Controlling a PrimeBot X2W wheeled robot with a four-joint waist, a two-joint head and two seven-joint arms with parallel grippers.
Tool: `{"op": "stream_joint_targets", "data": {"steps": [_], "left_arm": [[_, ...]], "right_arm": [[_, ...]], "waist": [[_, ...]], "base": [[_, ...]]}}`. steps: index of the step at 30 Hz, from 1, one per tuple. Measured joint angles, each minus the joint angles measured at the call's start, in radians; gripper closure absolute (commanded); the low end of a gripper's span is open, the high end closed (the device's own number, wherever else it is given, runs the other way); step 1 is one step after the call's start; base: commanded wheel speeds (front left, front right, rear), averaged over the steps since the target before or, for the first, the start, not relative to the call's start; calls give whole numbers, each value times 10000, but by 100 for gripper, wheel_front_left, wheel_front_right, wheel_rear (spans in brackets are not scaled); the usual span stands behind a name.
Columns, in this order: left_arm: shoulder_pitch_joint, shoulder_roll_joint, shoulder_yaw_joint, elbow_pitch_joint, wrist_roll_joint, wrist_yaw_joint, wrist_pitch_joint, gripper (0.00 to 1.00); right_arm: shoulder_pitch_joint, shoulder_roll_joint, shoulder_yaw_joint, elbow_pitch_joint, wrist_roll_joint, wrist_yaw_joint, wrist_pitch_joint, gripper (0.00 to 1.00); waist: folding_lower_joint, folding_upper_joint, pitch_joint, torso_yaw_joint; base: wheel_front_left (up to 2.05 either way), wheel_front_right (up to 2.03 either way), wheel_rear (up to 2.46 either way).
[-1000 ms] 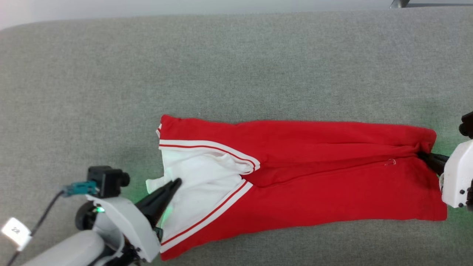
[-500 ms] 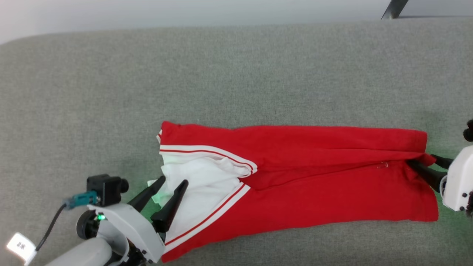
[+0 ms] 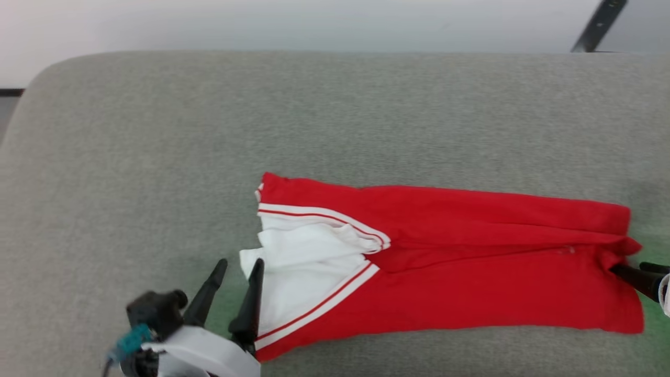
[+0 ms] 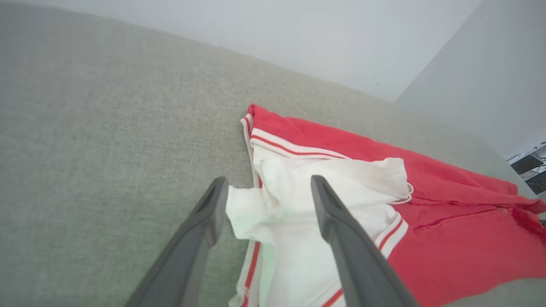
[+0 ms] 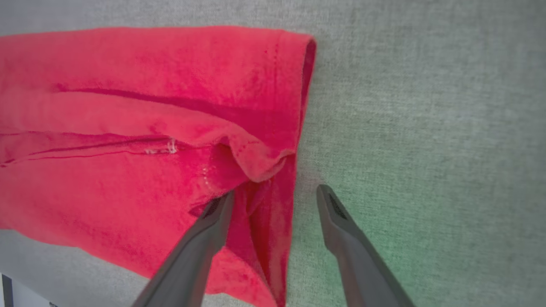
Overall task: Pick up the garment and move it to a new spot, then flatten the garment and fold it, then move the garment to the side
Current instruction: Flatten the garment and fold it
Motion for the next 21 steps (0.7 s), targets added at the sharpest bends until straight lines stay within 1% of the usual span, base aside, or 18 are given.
{"op": "stream_joint_targets", "data": {"steps": [1, 3, 4, 7, 10, 16, 21], "left_arm": [[151, -196, 188, 31, 497, -67, -2, 0], [437, -819, 844, 23, 1220, -142, -2, 0], [550, -1097, 1164, 21, 1597, -295, -2, 0], [832, -1691, 1964, 21, 2855, -560, -2, 0], [932, -2171, 2558, -48, 4044, -922, -2, 0], [1034, -3089, 3306, -105, 5649, -1666, -2, 0], [951, -3720, 3710, -2, 6537, -2151, -2, 0]], "right_arm": [[-2, 56, -79, 33, -75, 0, 140, 0], [-20, 169, -267, 161, -224, 0, 416, 0], [-42, 207, -359, 221, -387, 0, 564, 0], [-267, 334, -596, 428, -830, 0, 1039, 0], [-468, 462, -805, 600, -1352, 0, 1513, 0], [-664, 754, -1195, 773, -2366, 2, 2345, 0], [-619, 930, -1522, 616, -2738, 2, 2792, 0]], "waist": [[0, 0, 1, 83], [-1, 0, 6, 246], [0, 0, 11, 329], [0, 0, 32, 566], [0, 0, 72, 774], [0, 0, 255, 1083], [0, 0, 490, 1248]], "base": [[0, 0, 0], [0, 0, 0], [0, 0, 0], [0, 0, 0], [0, 0, 0], [0, 0, 0], [0, 0, 0]]}}
